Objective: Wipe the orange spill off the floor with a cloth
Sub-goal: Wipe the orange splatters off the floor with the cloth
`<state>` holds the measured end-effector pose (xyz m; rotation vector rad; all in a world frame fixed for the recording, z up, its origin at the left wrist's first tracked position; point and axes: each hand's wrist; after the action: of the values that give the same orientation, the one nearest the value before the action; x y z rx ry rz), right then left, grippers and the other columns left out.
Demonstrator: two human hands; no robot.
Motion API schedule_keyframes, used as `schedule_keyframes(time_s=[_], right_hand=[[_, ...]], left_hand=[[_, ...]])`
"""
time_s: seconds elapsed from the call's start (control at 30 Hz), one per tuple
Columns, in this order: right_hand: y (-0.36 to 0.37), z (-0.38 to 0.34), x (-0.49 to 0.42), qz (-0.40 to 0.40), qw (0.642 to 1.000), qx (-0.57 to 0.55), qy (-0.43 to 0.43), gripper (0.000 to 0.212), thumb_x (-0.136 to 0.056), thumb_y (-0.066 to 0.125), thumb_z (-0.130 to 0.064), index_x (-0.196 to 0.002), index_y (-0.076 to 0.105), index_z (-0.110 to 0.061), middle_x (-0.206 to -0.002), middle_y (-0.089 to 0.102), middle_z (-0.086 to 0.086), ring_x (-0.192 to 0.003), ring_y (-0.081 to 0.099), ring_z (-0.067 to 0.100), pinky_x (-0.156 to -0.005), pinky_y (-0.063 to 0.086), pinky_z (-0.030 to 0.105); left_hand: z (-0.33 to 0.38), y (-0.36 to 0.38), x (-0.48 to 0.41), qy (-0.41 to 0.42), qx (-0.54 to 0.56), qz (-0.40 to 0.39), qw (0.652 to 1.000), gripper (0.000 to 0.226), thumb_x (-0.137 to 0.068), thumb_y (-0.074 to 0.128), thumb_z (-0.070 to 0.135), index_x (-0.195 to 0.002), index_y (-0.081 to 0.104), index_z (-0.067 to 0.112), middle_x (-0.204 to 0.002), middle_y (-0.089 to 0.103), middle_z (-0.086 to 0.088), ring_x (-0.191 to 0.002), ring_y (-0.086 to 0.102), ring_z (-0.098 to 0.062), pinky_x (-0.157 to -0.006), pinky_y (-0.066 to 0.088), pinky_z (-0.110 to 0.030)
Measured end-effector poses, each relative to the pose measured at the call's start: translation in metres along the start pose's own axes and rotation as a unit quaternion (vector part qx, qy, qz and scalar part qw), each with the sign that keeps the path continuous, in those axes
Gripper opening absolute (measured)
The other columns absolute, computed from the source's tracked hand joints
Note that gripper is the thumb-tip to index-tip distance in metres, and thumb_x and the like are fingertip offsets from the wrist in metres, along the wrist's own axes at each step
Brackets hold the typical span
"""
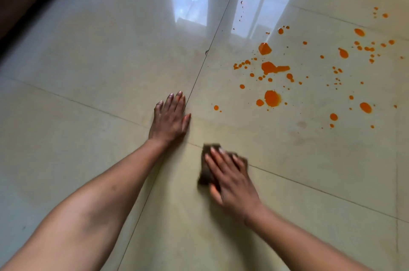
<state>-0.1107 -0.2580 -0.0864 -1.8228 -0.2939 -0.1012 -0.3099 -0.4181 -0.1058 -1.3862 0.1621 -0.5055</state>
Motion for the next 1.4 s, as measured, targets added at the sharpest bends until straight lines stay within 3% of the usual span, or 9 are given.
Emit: schedule_keyframes(time_s=[0.13,0.23,0.37,0.6,0.77,0.93,1.1,1.27,1.4], right_hand=[[-0.006,0.024,0.024,-0.012,0.999,0.014,-0.026,0.078,-0.077,0.051,-0.046,-0.149,0.03,-0.025,-0.158,0.024,0.0,-0.146,0.02,0.018,-0.111,0.022,0.042],[-0.025,0.041,-0.057,0.01,0.998,0.006,0.055,0.073,-0.082,0.039,-0.048,-0.15,0.028,-0.023,-0.157,0.026,0.003,-0.144,0.025,0.021,-0.114,0.017,0.041],[-0.041,0.045,-0.149,0.025,0.994,0.004,0.105,0.073,-0.085,0.025,-0.051,-0.152,0.016,-0.024,-0.161,0.013,0.001,-0.148,0.006,0.016,-0.117,0.006,0.04],[-0.025,0.043,-0.051,-0.012,0.999,0.001,-0.047,0.073,-0.083,0.044,-0.046,-0.151,0.027,-0.023,-0.159,0.022,0.002,-0.146,0.019,0.019,-0.114,0.017,0.041],[-0.047,0.032,-0.187,0.044,0.997,-0.012,0.069,0.071,-0.085,0.034,-0.049,-0.151,0.026,-0.023,-0.159,0.02,0.001,-0.146,0.014,0.018,-0.116,0.01,0.04],[-0.041,0.052,-0.133,-0.039,0.986,0.058,-0.154,0.069,-0.087,0.035,-0.048,-0.151,0.023,-0.026,-0.16,0.017,0.0,-0.147,0.013,0.018,-0.117,0.009,0.039],[-0.057,0.058,-0.168,0.038,0.997,-0.012,0.065,0.073,-0.082,0.031,-0.049,-0.15,0.028,-0.022,-0.158,0.023,0.004,-0.145,0.019,0.022,-0.114,0.009,0.04],[-0.038,0.065,-0.087,-0.058,0.974,0.021,-0.217,0.072,-0.08,0.043,-0.045,-0.148,0.032,-0.025,-0.156,0.029,0.004,-0.143,0.027,0.023,-0.114,0.019,0.042],[-0.058,0.104,-0.139,0.053,0.995,0.006,0.086,0.075,-0.08,0.029,-0.051,-0.149,0.028,-0.024,-0.157,0.026,0.003,-0.143,0.024,0.024,-0.113,0.016,0.043]], left_hand=[[0.0,0.002,0.001,0.01,0.0,-0.003,1.0,0.063,-0.092,0.027,0.043,-0.144,0.038,0.009,-0.154,0.033,-0.006,-0.141,0.031,-0.027,-0.11,0.024,-0.047],[-0.001,0.005,-0.001,0.006,-0.007,0.012,1.0,0.063,-0.091,0.029,0.042,-0.145,0.037,0.009,-0.155,0.032,-0.005,-0.142,0.03,-0.025,-0.111,0.019,-0.045],[-0.004,0.011,-0.001,0.013,-0.011,0.043,0.999,0.061,-0.091,0.031,0.04,-0.144,0.04,0.01,-0.153,0.036,-0.005,-0.14,0.034,-0.024,-0.11,0.024,-0.045],[-0.002,0.007,-0.001,0.009,-0.016,0.024,1.0,0.061,-0.091,0.027,0.034,-0.146,0.036,0.01,-0.154,0.033,-0.005,-0.141,0.033,-0.024,-0.11,0.016,-0.042],[-0.004,0.014,-0.002,-0.01,-0.003,0.059,0.998,0.063,-0.088,0.032,0.031,-0.146,0.037,0.006,-0.153,0.034,-0.009,-0.14,0.035,-0.023,-0.11,0.021,-0.041],[-0.003,0.011,0.0,-0.001,0.0,0.03,1.0,0.063,-0.09,0.027,0.031,-0.148,0.031,0.008,-0.156,0.028,-0.006,-0.144,0.027,-0.023,-0.114,0.018,-0.042],[-0.003,0.012,-0.002,-0.003,-0.019,0.034,0.999,0.06,-0.09,0.03,0.03,-0.145,0.038,0.006,-0.153,0.035,-0.008,-0.14,0.035,-0.025,-0.11,0.019,-0.041],[-0.001,0.011,-0.001,-0.008,-0.011,0.01,1.0,0.06,-0.092,0.027,0.03,-0.145,0.037,0.006,-0.153,0.034,-0.009,-0.14,0.035,-0.026,-0.11,0.015,-0.041],[0.003,0.011,-0.003,-0.012,0.029,0.011,0.999,0.062,-0.092,0.022,0.033,-0.145,0.036,0.005,-0.154,0.032,-0.009,-0.142,0.03,-0.027,-0.113,0.021,-0.046]])
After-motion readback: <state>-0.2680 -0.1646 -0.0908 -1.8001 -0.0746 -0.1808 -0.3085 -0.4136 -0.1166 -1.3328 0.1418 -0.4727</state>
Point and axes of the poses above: each hand's wrist, its own x-axis away from the middle knuckle, its own y-axis out of the palm, z = x × y
